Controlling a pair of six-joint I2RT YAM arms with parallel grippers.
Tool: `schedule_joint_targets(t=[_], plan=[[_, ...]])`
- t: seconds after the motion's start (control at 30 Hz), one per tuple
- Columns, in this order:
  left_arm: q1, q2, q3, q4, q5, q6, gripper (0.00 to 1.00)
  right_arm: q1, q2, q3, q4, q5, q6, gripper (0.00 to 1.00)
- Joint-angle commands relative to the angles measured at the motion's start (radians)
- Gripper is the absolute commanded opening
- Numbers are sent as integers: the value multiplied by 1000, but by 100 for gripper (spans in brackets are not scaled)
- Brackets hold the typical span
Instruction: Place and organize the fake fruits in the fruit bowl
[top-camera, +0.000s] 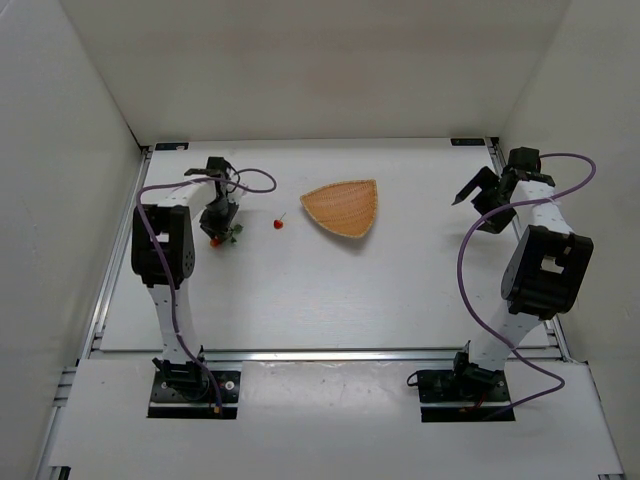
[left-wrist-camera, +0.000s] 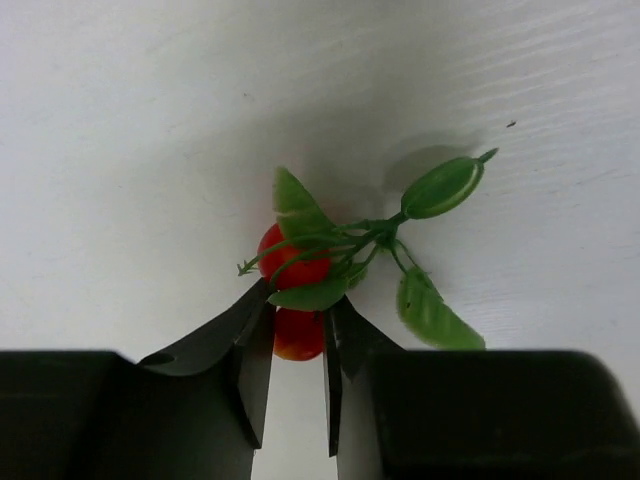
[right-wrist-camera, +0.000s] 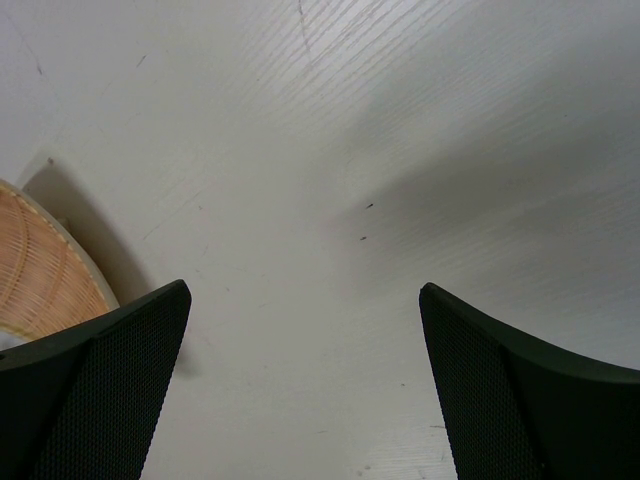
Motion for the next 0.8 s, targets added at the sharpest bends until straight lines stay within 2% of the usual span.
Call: schedule_joint_targets(t=[0.0, 0.1, 0.27, 0.4, 0.53, 0.67, 0.77], plan=[[6, -10, 93, -45, 65, -12, 24, -1, -49, 11, 4, -9, 3, 99], [-59, 0, 282, -104, 74, 22, 24, 8, -49, 11, 15, -27, 3, 99], [-181, 42, 505, -141, 103, 95, 25, 39, -39, -8, 24, -61, 12, 98], [-288, 83, 558, -16, 163, 154, 25, 63, -30, -19, 24, -70, 12, 98], [-325, 129, 604, 121, 414, 125, 27, 63, -21, -28, 24, -142, 24, 98], [-377, 184, 647, 231, 543, 57, 30, 73, -30, -28, 24, -177, 24, 98], [-412, 210, 647, 323, 543, 19, 34, 82, -49, -18, 24, -177, 24, 98]])
